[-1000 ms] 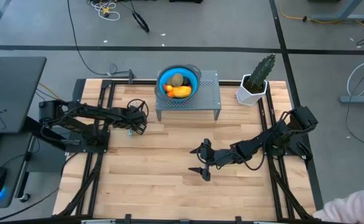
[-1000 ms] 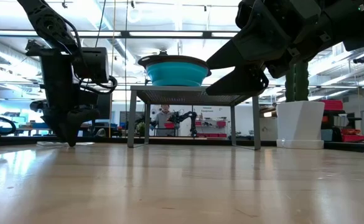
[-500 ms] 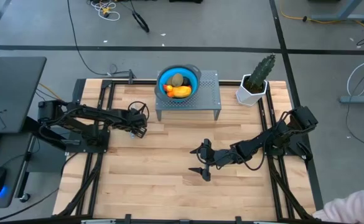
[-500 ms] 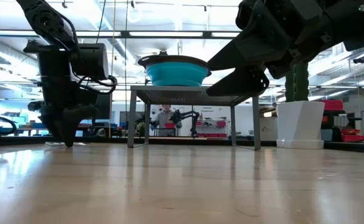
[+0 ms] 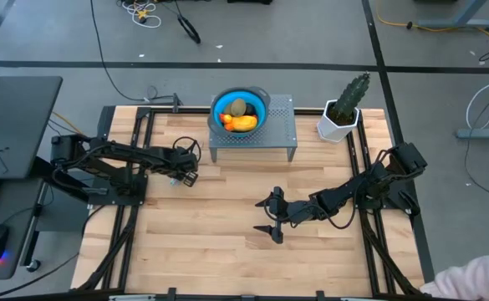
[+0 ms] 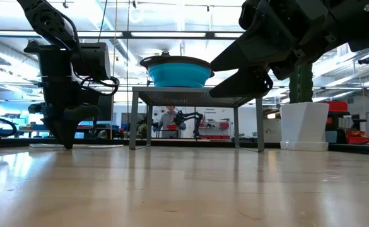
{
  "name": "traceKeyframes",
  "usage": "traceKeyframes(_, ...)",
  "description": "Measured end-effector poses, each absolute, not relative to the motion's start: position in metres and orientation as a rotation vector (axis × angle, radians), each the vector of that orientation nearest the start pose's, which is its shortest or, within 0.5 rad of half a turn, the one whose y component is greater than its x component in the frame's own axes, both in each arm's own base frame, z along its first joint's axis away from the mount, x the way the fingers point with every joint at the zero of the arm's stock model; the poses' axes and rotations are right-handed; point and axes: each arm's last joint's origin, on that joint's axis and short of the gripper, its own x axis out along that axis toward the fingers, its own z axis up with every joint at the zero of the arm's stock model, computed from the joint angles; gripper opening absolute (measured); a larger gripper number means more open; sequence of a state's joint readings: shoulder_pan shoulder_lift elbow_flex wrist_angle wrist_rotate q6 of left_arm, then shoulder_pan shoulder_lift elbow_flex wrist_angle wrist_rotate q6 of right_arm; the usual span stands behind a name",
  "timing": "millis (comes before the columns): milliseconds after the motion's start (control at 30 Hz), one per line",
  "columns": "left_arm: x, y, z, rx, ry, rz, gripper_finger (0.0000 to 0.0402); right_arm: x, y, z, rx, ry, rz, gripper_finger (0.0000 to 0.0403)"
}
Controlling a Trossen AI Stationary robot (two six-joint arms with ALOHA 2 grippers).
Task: Pick & Place Fruit
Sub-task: Put the blue knife on the shelf
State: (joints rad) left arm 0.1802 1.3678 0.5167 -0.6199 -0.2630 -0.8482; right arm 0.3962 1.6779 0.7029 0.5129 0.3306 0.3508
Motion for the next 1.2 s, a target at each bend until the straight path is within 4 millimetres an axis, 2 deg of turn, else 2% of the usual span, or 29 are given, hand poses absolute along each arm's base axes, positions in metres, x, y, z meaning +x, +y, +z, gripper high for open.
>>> traceKeyframes(133, 0.178, 0.04, 0.122, -0.612, 1.229, 0.957, 0.0046, 0.299, 0.115, 0.154, 0.181, 0.437, -0.011, 0.0387)
traceKeyframes(367, 0.176, 0.038, 0.123, -0.62, 1.275, 0.917, 0.006, 0.299, 0.115, 0.154, 0.182, 0.437, -0.01, 0.0387)
traceKeyframes(567, 0.159, 0.029, 0.14, -0.646, 1.437, 0.861, 0.0047, 0.299, 0.115, 0.154, 0.181, 0.438, -0.01, 0.0387)
traceKeyframes(667, 0.159, 0.027, 0.154, -0.669, 1.388, 0.816, 0.0046, 0.299, 0.115, 0.154, 0.181, 0.438, -0.01, 0.0387)
traceKeyframes(733, 0.151, 0.023, 0.157, -0.676, 1.406, 0.811, 0.0049, 0.299, 0.115, 0.154, 0.18, 0.441, -0.01, 0.0387)
traceKeyframes(900, 0.147, 0.016, 0.173, -0.734, 1.305, 0.729, 0.0052, 0.299, 0.115, 0.154, 0.178, 0.441, -0.008, 0.0387)
traceKeyframes(1200, 0.136, -0.003, 0.194, -0.831, 1.201, 0.513, 0.0049, 0.298, 0.118, 0.155, 0.161, 0.437, 0.008, 0.0387)
